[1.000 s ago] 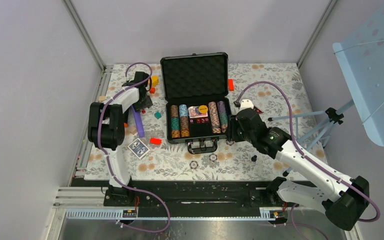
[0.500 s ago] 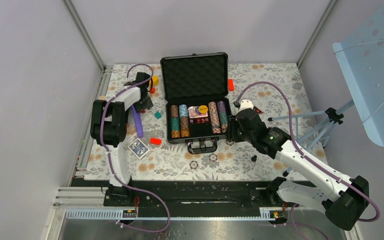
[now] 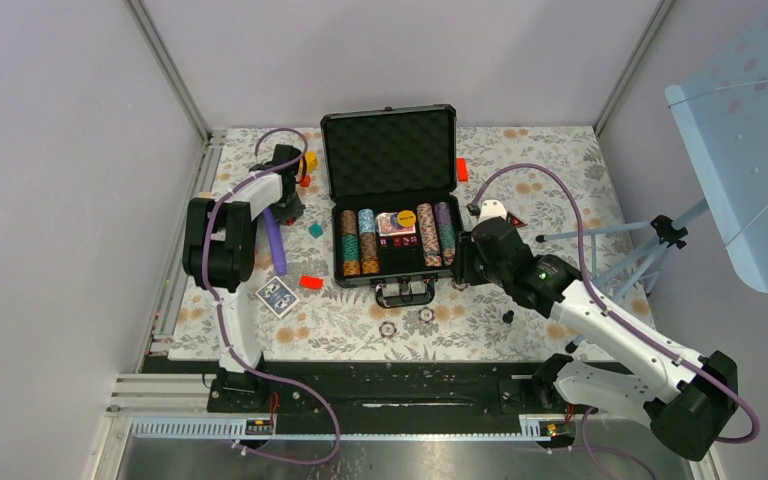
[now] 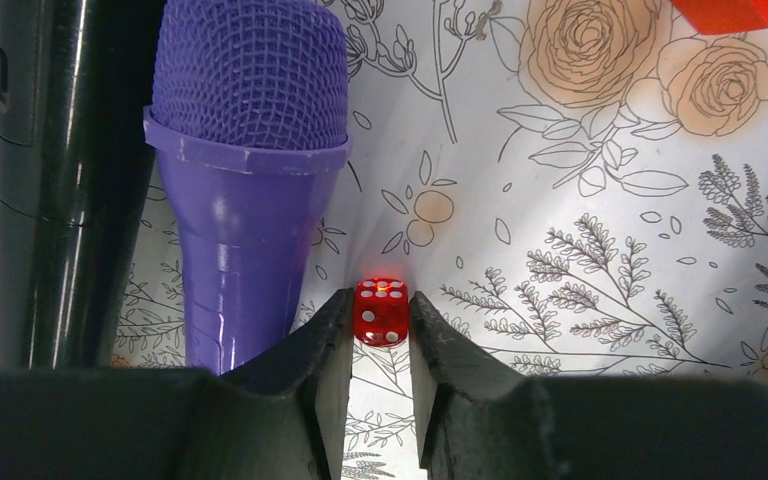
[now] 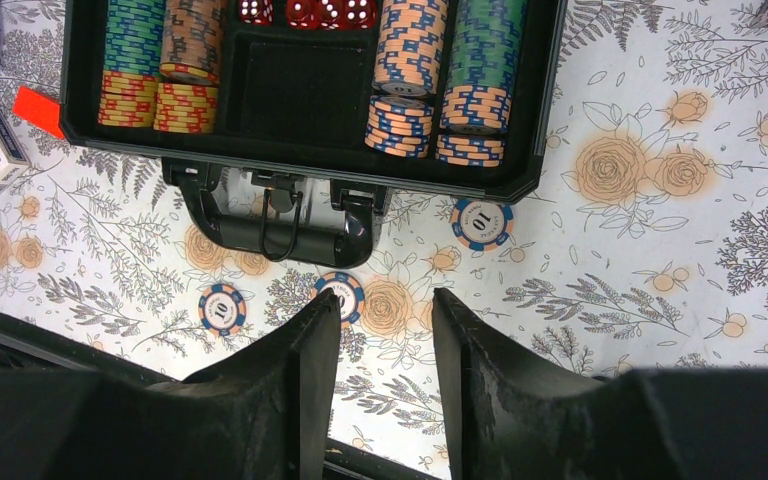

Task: Pack up texas hold em set

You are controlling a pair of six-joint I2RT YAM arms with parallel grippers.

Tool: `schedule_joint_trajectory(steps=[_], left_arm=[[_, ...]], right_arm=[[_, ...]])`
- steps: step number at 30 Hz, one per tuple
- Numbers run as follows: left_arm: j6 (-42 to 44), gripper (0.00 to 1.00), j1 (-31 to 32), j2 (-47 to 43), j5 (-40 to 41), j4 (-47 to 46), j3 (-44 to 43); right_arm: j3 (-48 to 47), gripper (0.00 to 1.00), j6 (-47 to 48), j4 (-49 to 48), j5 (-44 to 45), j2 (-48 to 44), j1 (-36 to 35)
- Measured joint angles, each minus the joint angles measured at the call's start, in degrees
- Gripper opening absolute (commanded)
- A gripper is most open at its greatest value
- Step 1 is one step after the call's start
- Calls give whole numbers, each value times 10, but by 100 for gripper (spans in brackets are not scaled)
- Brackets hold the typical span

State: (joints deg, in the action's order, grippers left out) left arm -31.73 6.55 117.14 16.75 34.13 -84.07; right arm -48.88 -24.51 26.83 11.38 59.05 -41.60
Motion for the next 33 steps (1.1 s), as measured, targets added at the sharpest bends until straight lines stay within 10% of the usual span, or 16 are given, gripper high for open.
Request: schedule_joint_trajectory(steps=[20,27,33], left_arm=[[-12,13,14,-97,-20,-2,66],[-47,14,179,-248,-23,-14,123],[-75,14,293,-202,-43,-20,77]], right_arm=[[0,47,0,13,2,-13,0],[5,49,0,18,14,-43,0],[19,49,-2,39,21,-65,0]])
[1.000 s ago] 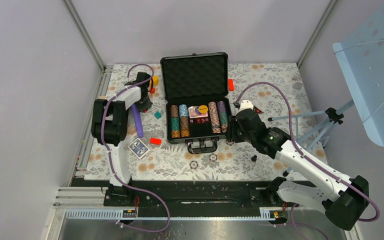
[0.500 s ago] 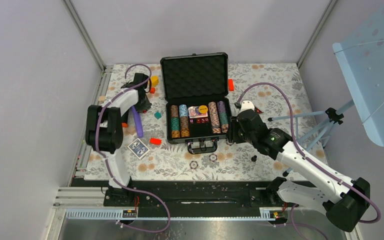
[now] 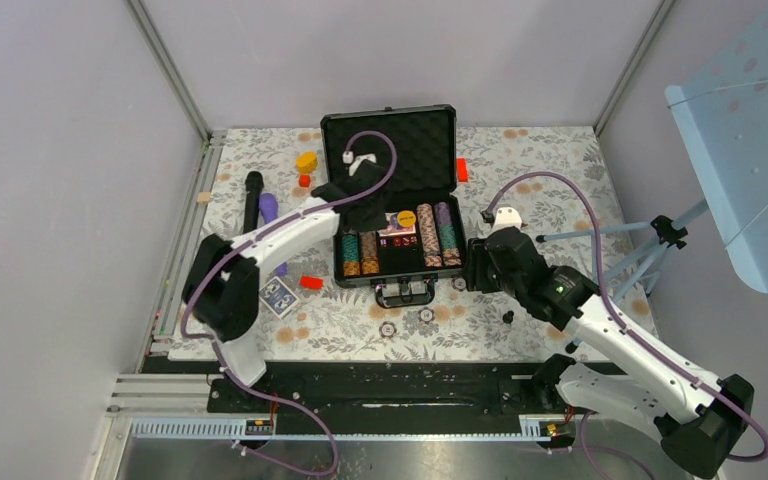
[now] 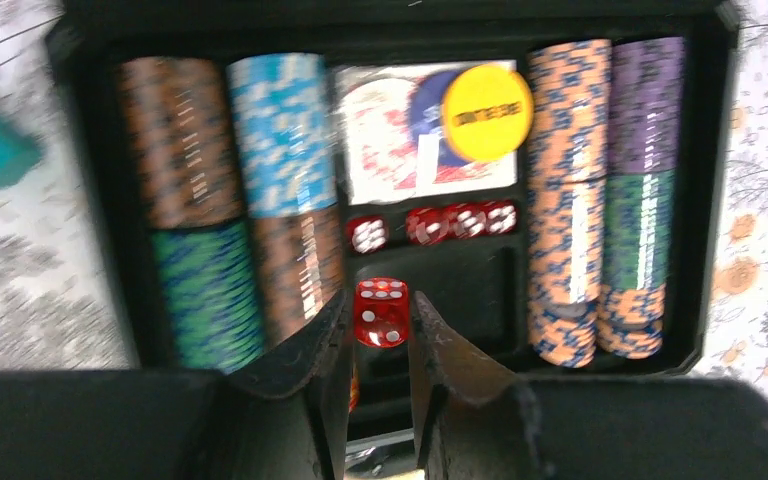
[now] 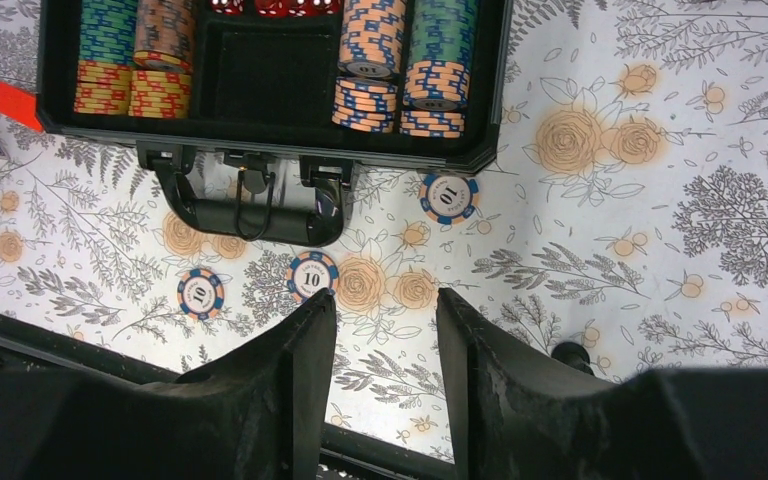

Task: Pack up texas hold em set

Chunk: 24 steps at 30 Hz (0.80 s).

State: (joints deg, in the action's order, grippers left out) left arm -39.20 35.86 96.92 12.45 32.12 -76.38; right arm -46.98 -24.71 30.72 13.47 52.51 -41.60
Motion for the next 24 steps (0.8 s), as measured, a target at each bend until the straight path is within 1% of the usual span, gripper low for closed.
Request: schedule_joint_trajectory(steps=[5,9,12,24], left_arm=[[-3,14,34,108,-4,-1,-99],[-4,14,43,159,-9,-1,-136],[-6,14,43,175,-11,2,-140],[-14,13,42,194,-3,17,-140]], right_arm=[[2,50,-4,8,7,-9,0],[7,50,-5,10,11,-19,0],[10,50,-6,16,13,-21,0],[12,50,-6,21,21,-19,0]])
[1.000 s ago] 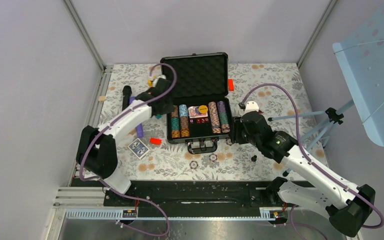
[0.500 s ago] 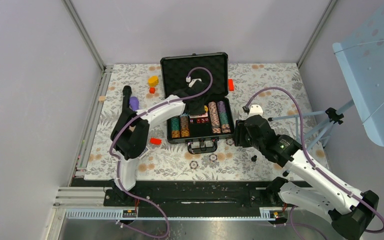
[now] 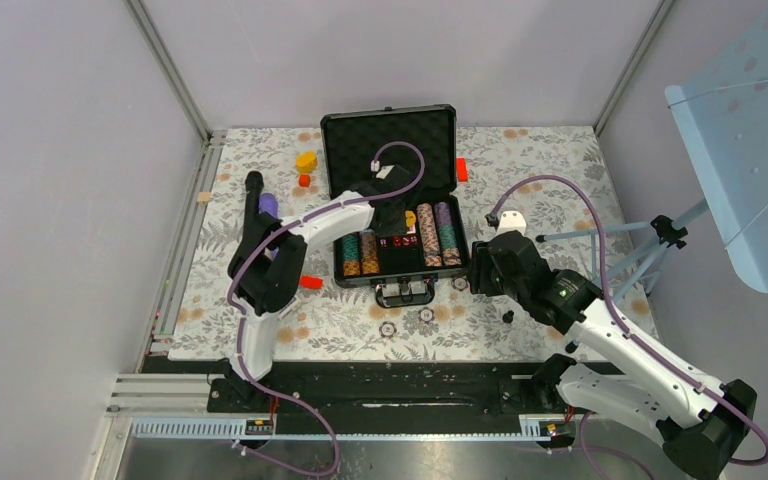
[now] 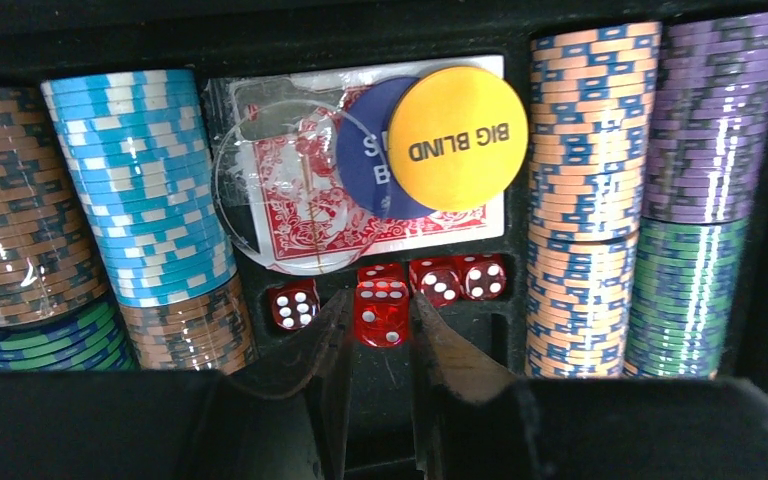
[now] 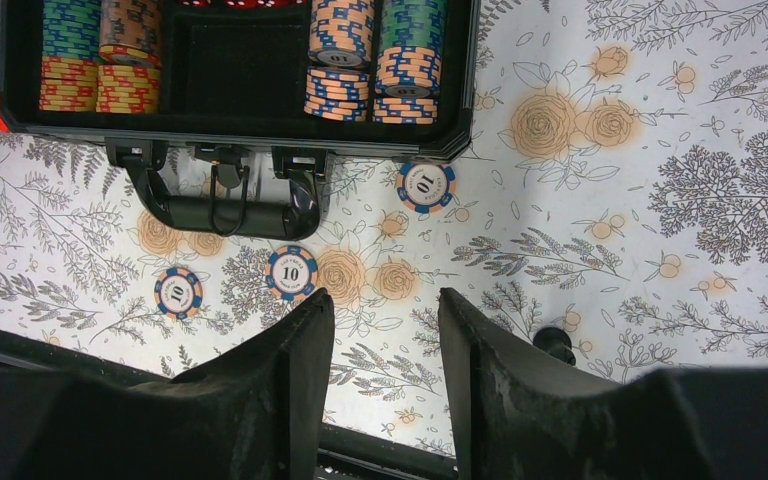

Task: Pack up texas hold em set

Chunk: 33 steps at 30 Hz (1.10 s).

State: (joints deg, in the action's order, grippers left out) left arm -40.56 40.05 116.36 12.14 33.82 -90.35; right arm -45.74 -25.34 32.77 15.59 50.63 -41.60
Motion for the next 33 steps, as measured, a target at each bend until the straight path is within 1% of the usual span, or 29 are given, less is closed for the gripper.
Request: schedule_joint_trajectory(steps=[22,33], left_arm=[[-1,14,-3,12,21,21,0],[-1,19,-4,12,20,25,0]], right_arm=[[1,50,0,0,0,9,0],[1,50,0,0,0,10,0]])
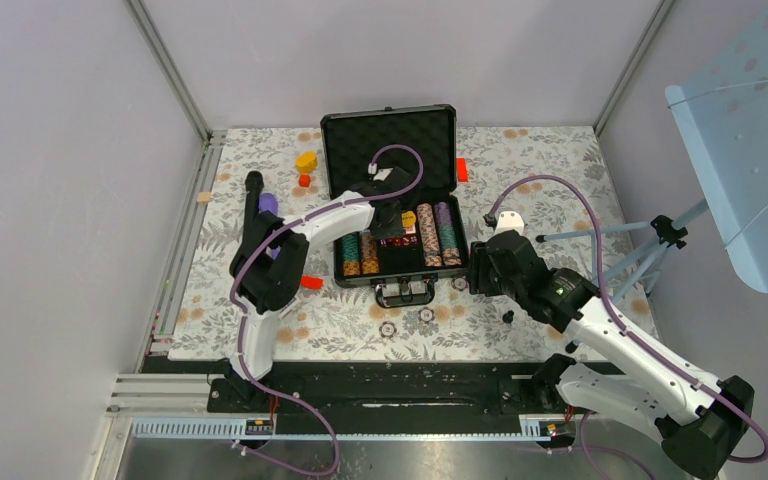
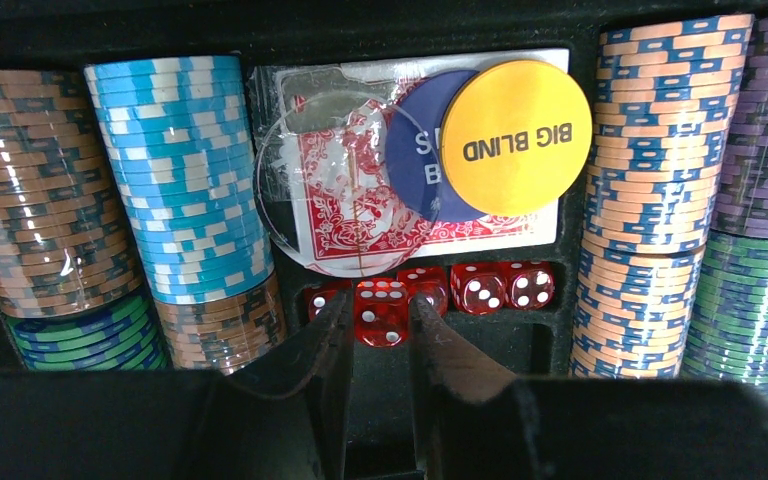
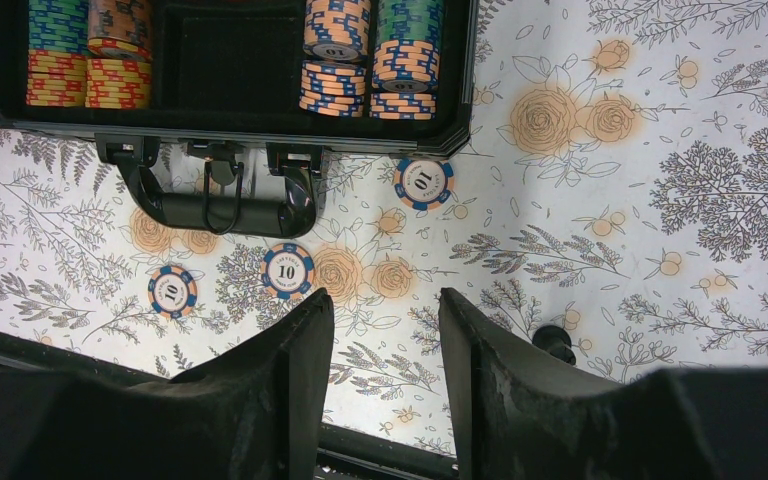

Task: Pack up texas hold em set

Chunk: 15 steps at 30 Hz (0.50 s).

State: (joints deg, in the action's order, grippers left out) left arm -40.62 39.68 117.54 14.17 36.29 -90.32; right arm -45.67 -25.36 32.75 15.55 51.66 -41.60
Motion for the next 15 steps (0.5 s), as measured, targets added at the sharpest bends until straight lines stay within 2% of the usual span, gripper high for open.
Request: schedule_joint_trajectory(steps=[15], left_arm=[[0,23,0,4,-6,0,0]], right_arm=[[6,51,0,0,0,0,0]])
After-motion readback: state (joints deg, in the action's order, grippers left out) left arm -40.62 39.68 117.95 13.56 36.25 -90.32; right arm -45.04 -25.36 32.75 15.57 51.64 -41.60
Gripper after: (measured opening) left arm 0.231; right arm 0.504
